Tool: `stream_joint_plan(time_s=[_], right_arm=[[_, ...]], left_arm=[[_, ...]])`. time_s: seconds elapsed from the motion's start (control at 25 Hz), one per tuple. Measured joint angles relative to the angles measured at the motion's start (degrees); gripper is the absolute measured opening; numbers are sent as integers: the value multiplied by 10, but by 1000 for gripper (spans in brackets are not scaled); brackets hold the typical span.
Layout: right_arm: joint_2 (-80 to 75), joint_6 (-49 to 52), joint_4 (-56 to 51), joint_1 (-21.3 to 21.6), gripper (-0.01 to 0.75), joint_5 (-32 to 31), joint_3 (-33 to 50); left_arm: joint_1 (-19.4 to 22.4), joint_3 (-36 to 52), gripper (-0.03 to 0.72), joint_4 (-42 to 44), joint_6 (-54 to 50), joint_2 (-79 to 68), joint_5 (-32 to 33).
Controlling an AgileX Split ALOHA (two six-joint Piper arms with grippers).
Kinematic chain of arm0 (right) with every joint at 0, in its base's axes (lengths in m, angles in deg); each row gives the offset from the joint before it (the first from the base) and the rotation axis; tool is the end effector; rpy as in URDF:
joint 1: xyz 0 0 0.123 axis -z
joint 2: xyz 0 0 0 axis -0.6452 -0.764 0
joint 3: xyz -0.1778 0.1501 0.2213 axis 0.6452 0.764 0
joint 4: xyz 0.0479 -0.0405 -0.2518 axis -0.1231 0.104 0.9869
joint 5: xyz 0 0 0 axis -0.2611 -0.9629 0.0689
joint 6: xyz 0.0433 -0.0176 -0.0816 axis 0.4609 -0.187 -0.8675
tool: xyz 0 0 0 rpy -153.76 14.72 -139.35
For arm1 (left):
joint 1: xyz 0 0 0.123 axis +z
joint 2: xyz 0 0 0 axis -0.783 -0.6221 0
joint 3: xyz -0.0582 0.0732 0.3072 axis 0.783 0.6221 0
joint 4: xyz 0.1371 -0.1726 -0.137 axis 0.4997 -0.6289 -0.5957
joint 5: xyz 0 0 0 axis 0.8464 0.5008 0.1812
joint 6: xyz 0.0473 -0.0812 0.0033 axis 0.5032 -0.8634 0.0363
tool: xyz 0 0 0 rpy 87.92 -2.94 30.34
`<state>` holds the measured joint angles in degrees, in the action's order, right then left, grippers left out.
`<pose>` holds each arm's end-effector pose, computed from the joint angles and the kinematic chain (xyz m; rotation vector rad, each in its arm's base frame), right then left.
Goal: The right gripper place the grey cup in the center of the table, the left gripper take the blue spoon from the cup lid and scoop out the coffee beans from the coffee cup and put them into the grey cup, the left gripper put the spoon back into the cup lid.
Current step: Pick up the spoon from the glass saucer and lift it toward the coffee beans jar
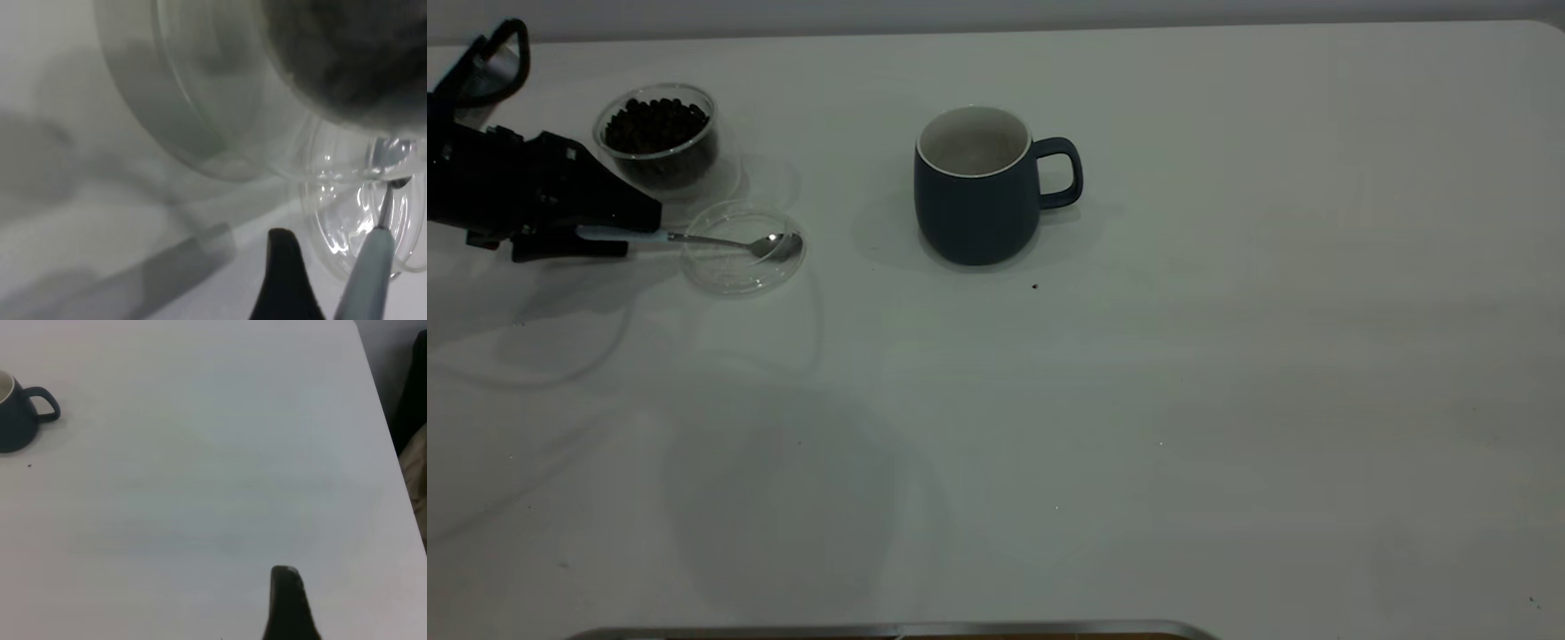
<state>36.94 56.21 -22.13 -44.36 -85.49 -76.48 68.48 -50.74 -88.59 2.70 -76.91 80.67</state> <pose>-0.0324 -0.0072 0.2685 0.0171 2.1210 0.0268 0.4327 0.0689 -0.0063 0.0587 2.5984 -0.8121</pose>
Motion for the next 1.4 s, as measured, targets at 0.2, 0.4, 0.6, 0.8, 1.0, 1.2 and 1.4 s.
stream_joint_plan(time_s=[0.2,0.4,0.6,0.8,1.0,1.2,1.4], right_arm=[[0,0,0,0,540,0,0],[0,0,0,0,540,0,0],[0,0,0,0,540,0,0],[0,0,0,0,540,0,0],[0,0,0,0,540,0,0],[0,0,0,0,540,0,0],[0,0,0,0,540,0,0]], left_arm=[[-2,0,579,0,0,0,-2],[-2,0,499,0,2,0,-2],[-2,0,382,0,2,0,-3],[-2,0,260,-2,2,0,12],[-2,0,149,-8,2,1,44],[-2,0,134,-7,2,1,62],[9,0,128,1,2,1,81]])
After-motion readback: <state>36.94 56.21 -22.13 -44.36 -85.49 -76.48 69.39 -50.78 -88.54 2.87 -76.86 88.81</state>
